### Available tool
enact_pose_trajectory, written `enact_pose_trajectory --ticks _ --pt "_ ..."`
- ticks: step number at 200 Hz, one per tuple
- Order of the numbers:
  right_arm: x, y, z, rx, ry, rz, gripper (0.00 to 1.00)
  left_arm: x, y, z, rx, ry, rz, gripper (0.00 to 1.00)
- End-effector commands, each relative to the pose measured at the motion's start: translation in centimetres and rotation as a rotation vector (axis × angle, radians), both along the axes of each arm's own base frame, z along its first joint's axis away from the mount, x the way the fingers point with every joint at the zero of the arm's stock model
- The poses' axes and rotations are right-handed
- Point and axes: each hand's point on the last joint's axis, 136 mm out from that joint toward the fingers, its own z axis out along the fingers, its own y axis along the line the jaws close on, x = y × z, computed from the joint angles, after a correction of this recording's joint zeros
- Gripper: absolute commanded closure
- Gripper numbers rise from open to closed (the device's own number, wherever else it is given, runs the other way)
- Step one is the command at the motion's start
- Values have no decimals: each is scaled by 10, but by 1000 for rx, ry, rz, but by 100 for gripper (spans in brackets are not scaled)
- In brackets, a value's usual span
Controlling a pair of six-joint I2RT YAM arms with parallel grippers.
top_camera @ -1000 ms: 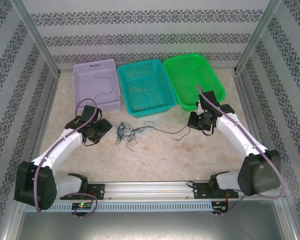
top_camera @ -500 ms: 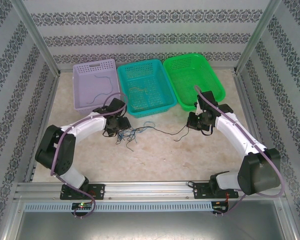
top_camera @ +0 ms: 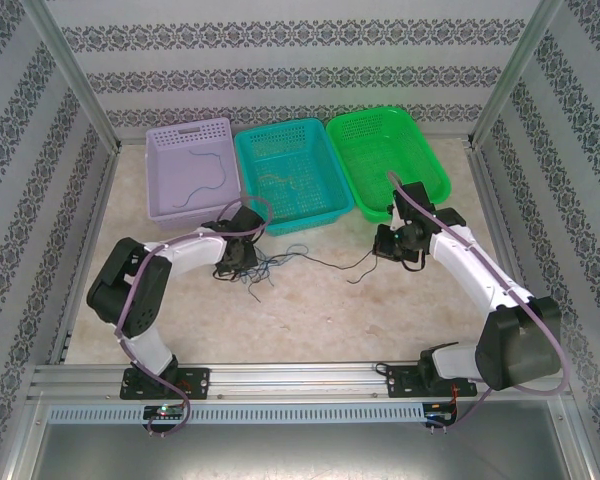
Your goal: Untangle the cables
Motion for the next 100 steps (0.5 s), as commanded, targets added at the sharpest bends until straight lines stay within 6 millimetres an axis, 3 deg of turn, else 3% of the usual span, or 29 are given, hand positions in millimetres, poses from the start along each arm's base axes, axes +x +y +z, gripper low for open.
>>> enact_pose_trajectory --ticks 1,56,80,100 --pt "4 -27 13 -74 -38 -51 100 -17 42 5 114 4 103 100" --pt "18 -93 46 -205 -137 -243 100 -51 104 14 92 39 271 100" --pt "28 -97 58 -201 -171 -257 100 -56 114 17 54 25 307 100" --pt "35 -83 61 -133 -180 -227 100 -47 98 20 -45 -1 285 100"
